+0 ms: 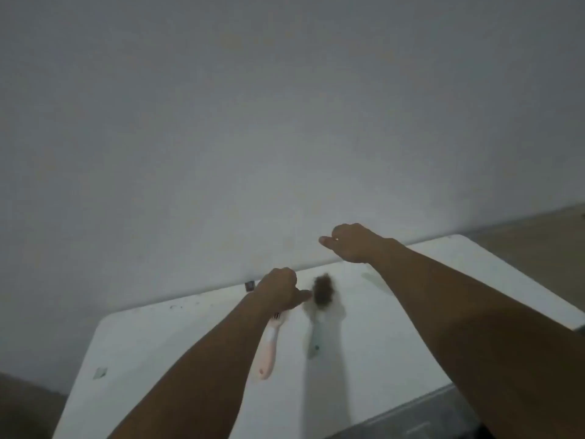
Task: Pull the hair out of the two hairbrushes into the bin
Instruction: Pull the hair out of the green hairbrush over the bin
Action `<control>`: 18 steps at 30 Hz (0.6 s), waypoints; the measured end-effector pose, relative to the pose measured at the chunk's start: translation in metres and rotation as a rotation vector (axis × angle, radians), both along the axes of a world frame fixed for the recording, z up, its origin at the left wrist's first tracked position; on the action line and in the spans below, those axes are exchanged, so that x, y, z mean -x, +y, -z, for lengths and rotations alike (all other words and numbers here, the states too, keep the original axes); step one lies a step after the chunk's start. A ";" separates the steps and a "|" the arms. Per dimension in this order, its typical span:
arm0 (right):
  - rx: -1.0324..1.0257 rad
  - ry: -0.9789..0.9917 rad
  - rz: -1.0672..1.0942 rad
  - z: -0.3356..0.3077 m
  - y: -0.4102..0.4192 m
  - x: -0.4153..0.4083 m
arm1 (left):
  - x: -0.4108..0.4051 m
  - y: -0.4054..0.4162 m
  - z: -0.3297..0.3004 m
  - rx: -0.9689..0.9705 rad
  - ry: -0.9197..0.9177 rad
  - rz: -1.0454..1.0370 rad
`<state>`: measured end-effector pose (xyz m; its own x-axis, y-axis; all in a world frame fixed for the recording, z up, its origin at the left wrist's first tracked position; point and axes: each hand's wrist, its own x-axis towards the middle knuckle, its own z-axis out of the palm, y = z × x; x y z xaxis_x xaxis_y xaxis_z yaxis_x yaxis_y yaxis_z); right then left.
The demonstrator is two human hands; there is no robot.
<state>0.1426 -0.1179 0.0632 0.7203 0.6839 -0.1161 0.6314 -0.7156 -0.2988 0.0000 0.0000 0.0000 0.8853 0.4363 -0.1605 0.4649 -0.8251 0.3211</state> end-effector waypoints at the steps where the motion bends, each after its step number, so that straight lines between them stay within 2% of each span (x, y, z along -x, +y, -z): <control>1: 0.032 0.005 0.002 0.008 0.001 -0.001 | -0.002 -0.003 0.006 0.008 0.038 0.010; 8: 0.135 0.059 0.001 0.064 0.005 -0.009 | -0.016 -0.011 0.060 0.098 0.135 -0.010; 18: 0.125 0.133 0.047 0.123 0.008 -0.022 | -0.036 -0.024 0.106 0.184 0.072 -0.120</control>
<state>0.1647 -0.1100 -0.0600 0.7238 0.6239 -0.2948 0.5568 -0.7804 -0.2845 0.0358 -0.0237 -0.1061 0.8124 0.4952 -0.3079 0.5832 -0.6929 0.4240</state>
